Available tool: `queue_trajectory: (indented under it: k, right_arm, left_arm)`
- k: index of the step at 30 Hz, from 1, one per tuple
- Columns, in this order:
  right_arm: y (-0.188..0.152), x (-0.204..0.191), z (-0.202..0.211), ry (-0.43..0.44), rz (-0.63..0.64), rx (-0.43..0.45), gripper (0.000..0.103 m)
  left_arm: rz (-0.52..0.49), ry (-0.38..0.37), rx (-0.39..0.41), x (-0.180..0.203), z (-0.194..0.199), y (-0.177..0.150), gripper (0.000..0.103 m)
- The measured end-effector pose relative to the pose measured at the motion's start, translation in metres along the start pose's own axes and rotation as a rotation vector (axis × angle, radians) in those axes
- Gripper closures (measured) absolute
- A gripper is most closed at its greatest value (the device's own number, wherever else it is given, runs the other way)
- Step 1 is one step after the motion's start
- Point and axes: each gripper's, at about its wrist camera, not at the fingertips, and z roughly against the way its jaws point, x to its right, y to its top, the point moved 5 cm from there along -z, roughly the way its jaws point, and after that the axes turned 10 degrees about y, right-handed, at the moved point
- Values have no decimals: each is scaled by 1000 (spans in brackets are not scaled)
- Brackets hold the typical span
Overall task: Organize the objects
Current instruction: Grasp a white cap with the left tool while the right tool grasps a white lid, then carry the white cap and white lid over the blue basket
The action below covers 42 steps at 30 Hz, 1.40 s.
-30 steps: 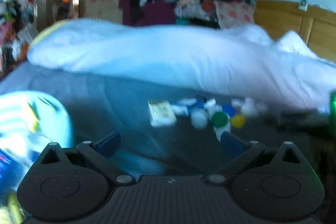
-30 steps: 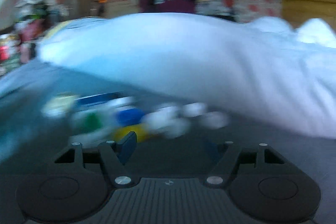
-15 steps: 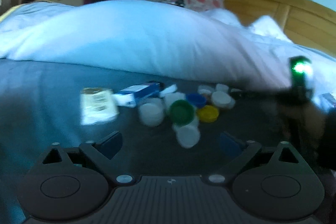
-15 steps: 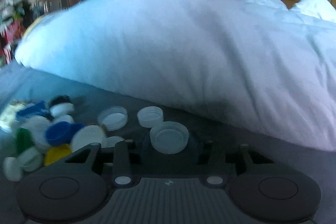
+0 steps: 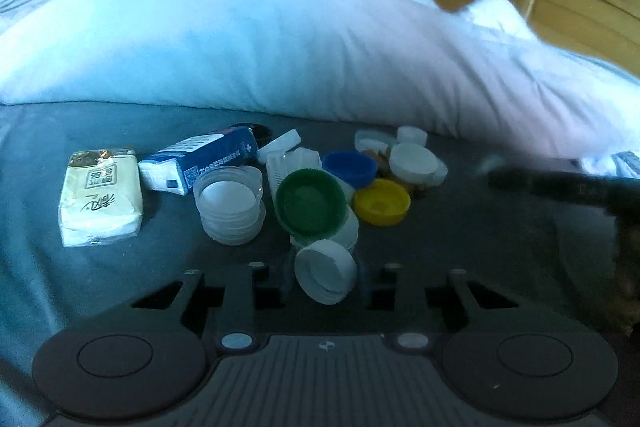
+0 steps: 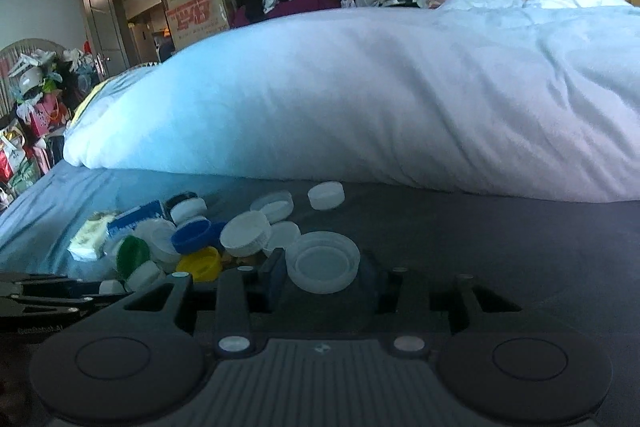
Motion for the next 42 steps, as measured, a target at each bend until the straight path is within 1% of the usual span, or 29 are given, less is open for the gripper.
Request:
queue_trajectory:
  k: [3,5,7,9,14,17,19,21,23,24,27,28,30,32,34,36,37,39,42]
  right_arm:
    - [16,-14,13,21,17,21,61]
    - [30,-30,23,48,35,40,61]
    - [46,-52,29,91,62,53,61]
    - [66,-88,35,159,107,62,61]
    - [112,-198,48,355,238,77,61]
    - [134,-277,52,494,284,41,61]
    - [141,-322,52,560,311,12,61]
    - [146,-373,50,623,351,-39,61]
    - [149,-416,50,666,387,-75,61]
    - [148,-438,47,692,399,-116,61]
    - [142,-487,37,726,418,-231,61]
    - [137,-502,31,735,426,-295,61]
    - [127,-527,22,733,445,-399,61]
    - [116,-545,17,715,485,-462,61]
    - [108,-559,19,719,497,-504,61]
    - [95,-573,21,730,519,-566,61]
    - [87,-581,21,726,537,-583,61]
    - [75,-588,24,717,576,-602,61]
    - [68,-590,28,715,589,-609,61]
  left_arm:
    - [22,34,14,-3,22,4,71]
    - [34,68,54,-6,50,12,71]
    - [45,129,99,-15,83,22,71]
    - [74,199,134,-32,118,32,71]
    - [174,436,217,-102,216,56,71]
    - [222,569,247,-147,272,61,71]
    - [261,642,239,-176,304,60,71]
    - [293,706,198,-205,327,57,71]
    - [331,764,168,-235,350,50,71]
    - [347,783,149,-248,358,46,71]
    - [403,806,69,-287,378,33,71]
    - [409,804,26,-297,381,28,71]
    - [420,763,-70,-313,378,15,71]
    - [411,752,-141,-323,376,5,71]
    - [413,727,-190,-330,375,-5,71]
    - [404,717,-225,-335,374,-15,71]
    - [403,695,-247,-339,373,-20,71]
    - [391,683,-276,-339,369,-27,71]
    - [397,662,-280,-328,364,-39,71]
